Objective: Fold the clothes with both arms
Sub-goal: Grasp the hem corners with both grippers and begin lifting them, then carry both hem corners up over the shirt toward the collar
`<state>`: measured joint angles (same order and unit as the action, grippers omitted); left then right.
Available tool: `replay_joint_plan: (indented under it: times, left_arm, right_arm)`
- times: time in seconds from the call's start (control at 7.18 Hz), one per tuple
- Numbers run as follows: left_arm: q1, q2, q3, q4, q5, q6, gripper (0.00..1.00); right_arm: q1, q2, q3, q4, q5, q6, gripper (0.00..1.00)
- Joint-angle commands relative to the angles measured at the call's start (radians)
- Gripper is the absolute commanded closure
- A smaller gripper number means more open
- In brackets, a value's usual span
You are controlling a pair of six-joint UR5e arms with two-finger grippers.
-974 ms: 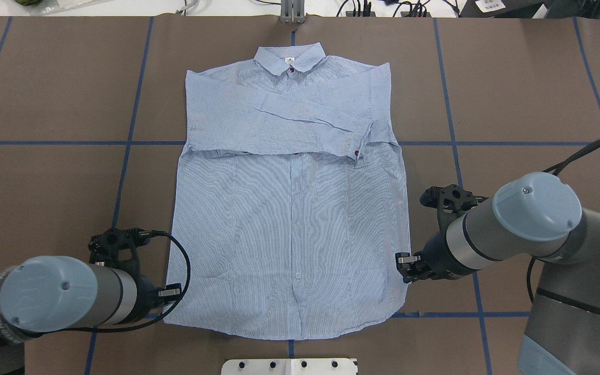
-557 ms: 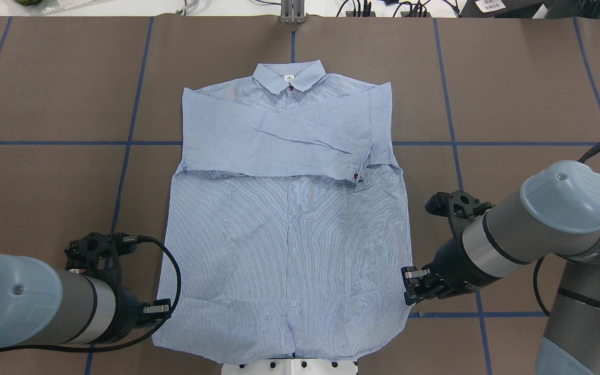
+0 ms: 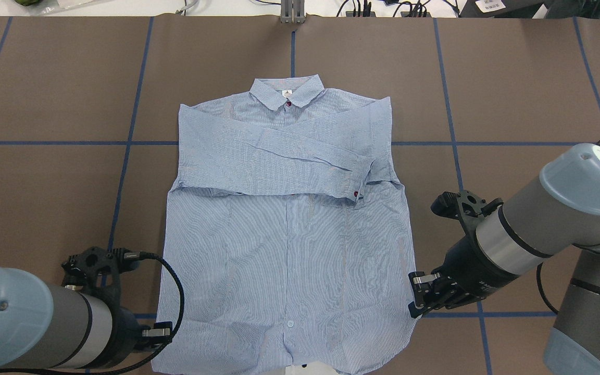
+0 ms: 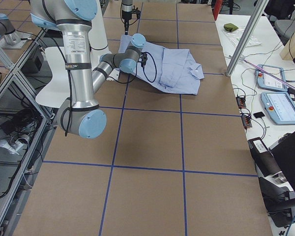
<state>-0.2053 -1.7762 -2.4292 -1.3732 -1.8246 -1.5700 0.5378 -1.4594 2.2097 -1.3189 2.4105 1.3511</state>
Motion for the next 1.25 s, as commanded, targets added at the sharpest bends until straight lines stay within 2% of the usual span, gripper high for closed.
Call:
replay_joint_plan:
  times: [0.0,0.14,0.42,0.56,1.11]
  left_arm:
    - [-0.04,-0.026,0.053,0.002,0.005,0.127,1.0]
    - [-0.139,-0.061,0.117,-0.001,0.001,0.224,1.0]
    - [-0.245,-0.104,0.195,-0.015,-0.004,0.277,1.0]
    - [-0.272,-0.109,0.206,-0.015,-0.004,0.327,1.0]
    - [-0.293,-0.106,0.225,-0.015,-0.004,0.335,1.0]
  right_arm:
    - [0.06,0.002,-0.036,0.0,0.004,-0.012,1.0]
    - [0.097,0.01,-0.069,0.0,0.004,-0.016,1.0]
    - [0.134,0.075,-0.157,0.0,-0.001,-0.017,1.0]
    - [0.155,0.094,-0.188,0.0,-0.002,-0.017,1.0]
    - [0.243,0.114,-0.26,0.0,-0.002,-0.024,1.0]
